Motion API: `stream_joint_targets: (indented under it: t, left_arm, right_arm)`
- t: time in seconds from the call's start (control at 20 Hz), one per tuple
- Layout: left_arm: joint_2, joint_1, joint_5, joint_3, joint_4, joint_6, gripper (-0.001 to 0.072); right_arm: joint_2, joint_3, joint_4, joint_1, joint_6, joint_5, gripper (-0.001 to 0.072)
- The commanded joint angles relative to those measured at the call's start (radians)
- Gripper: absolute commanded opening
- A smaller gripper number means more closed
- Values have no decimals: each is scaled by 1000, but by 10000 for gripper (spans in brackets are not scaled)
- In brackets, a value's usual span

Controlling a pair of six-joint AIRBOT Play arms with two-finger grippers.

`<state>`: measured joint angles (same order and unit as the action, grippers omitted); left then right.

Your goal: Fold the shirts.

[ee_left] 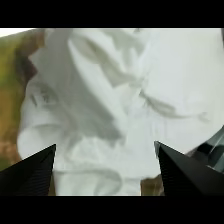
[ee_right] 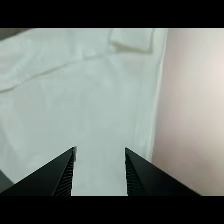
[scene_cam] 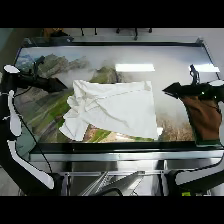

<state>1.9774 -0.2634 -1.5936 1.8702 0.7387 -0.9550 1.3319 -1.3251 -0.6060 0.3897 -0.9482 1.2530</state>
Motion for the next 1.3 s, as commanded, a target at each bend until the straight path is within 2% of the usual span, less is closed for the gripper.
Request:
stream_joint_targets:
  t: [0.0,0.2,0.3,0.5,0.65,0.7,0.75,1.15,1.2,1.25]
  left_arm:
    - [-37,8,-64,-148,107,91,706]
    - [-37,78,-37,-240,129,175,706]
    - [-37,116,6,-239,216,180,706]
    - [-37,180,-10,-239,417,149,706]
    - [-38,199,-22,-239,403,142,702]
    - [-37,208,-27,-239,409,143,584]
    - [-38,221,-29,-239,415,143,530]
    - [-52,267,-90,-239,431,116,527]
    - [-65,266,-82,-239,452,116,505]
    - [-75,266,-70,-239,475,118,332]
  right_arm:
    - [-136,225,-105,56,-32,75,365]
    - [-250,459,-146,58,-24,29,365]
    - [-269,515,-146,58,-24,27,365]
    - [-273,550,-147,58,-14,25,364]
    - [-273,550,-147,58,-1,2,365]
    - [-273,550,-147,58,2,0,364]
    - [-273,550,-147,58,4,0,365]
    - [-272,550,-180,58,6,0,365]
    - [-272,550,-180,58,6,0,365]
    - [-272,550,-180,58,6,0,365]
